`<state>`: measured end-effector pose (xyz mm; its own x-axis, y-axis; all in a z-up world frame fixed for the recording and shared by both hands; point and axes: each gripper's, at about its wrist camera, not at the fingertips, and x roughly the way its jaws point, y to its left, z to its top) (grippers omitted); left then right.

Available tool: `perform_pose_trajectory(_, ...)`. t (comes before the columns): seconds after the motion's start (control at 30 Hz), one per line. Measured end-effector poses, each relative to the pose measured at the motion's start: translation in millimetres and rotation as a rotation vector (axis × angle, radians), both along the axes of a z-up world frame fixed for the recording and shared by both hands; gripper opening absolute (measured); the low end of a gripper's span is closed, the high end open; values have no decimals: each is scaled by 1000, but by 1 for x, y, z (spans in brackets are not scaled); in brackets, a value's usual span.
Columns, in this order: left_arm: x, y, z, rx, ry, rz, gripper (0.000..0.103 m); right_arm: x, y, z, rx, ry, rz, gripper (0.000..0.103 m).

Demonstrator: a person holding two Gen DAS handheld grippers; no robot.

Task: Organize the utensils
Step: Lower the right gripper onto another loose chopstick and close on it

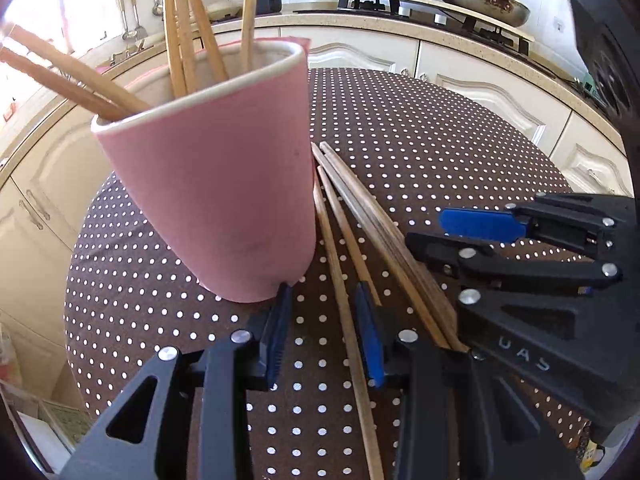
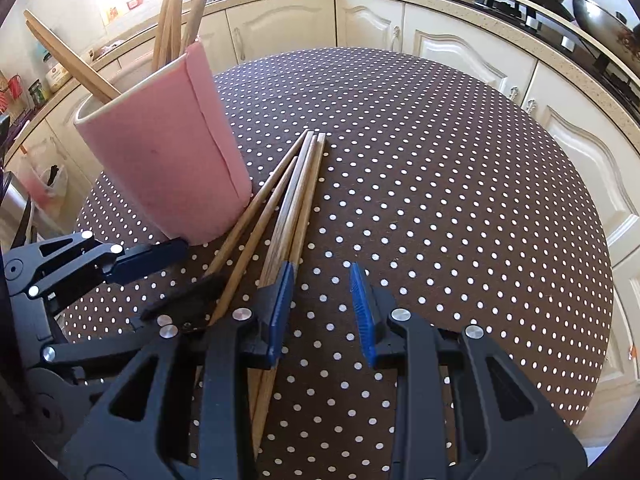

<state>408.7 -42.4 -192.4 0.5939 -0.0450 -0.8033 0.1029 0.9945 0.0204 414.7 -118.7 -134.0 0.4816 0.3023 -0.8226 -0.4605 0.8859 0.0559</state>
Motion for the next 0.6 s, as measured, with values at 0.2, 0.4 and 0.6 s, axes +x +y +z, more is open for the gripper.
perform_pose_trajectory(0.2, -10, -4, -2, -2, 0, -33, 21, 8, 6, -1, 5, 46, -1, 37)
perform_pose_trajectory(0.4, -22, 0, -3, -14, 3, -48, 7, 20, 5, 0, -18, 72, -16, 36)
perform_pose_trajectory(0.6, -35, -2, -2, -20, 27, -86, 7, 16, 2, 0, -66, 81, 8, 33)
